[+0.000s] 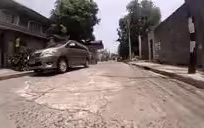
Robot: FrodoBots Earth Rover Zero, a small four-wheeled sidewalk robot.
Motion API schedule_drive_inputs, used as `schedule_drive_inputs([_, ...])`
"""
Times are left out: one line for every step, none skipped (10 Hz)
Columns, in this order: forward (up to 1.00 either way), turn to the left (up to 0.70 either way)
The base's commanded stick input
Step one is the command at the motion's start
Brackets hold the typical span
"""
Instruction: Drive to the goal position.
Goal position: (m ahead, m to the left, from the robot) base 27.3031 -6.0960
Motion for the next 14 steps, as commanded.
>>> schedule_drive_inputs([1.0, 0.01])
schedule_drive_inputs([1.0, 0.02])
schedule_drive_inputs([1.0, 0.01])
schedule_drive_inputs([1.0, 0.01])
schedule_drive_inputs([1.0, 0.02])
schedule_drive_inputs([1.0, 0.0])
schedule_drive_inputs([1.0, 0.0])
schedule_drive_inputs([1.0, -0.21])
schedule_drive_inputs([1.0, -0.3])
schedule_drive_inputs([1.0, -0.37])
schedule_drive_inputs([1.0, -0.36])
schedule_drive_inputs([1.0, -0.36])
schedule_drive_inputs([1.0, -0.36])
schedule_drive_inputs([1.0, -0.36])
